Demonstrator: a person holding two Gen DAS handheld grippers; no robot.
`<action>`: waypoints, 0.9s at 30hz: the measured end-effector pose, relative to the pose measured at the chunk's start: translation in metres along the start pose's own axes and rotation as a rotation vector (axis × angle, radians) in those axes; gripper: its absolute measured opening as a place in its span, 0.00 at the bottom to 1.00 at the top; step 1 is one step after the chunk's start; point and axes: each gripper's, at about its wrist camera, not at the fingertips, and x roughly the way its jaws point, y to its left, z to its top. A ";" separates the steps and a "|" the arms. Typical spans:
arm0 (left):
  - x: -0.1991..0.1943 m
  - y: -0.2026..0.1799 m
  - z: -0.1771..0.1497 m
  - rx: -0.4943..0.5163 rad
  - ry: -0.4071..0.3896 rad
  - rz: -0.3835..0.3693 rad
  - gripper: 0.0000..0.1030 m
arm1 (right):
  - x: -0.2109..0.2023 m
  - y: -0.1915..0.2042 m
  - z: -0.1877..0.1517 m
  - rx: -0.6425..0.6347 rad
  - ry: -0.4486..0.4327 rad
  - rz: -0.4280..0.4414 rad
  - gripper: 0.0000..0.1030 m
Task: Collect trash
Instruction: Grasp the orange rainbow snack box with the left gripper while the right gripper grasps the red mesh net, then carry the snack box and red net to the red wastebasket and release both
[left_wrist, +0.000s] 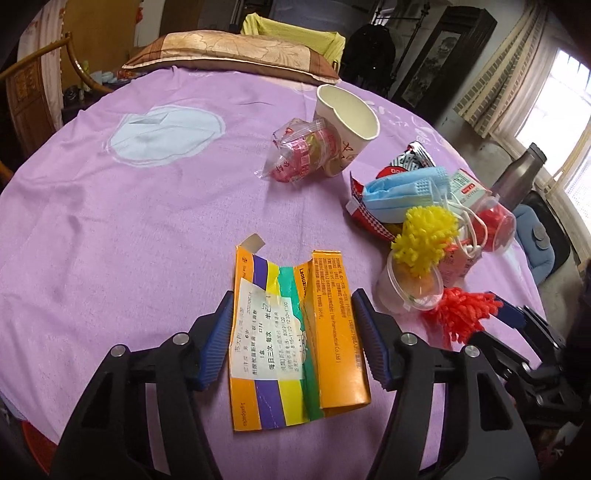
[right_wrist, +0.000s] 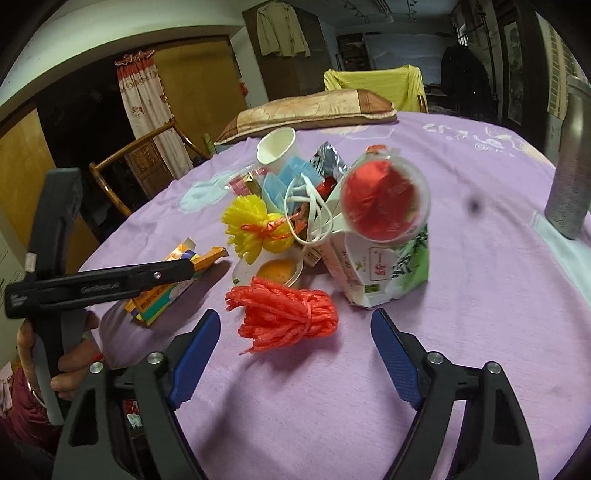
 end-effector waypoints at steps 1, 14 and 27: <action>0.001 0.000 -0.001 0.005 0.000 0.006 0.62 | 0.003 0.000 0.001 0.007 0.006 0.002 0.80; -0.008 0.002 -0.005 -0.022 -0.014 -0.031 0.56 | -0.010 -0.016 0.005 0.068 -0.043 0.083 0.31; -0.099 0.032 -0.021 -0.130 -0.185 0.140 0.56 | -0.035 -0.009 0.011 0.021 -0.115 0.180 0.32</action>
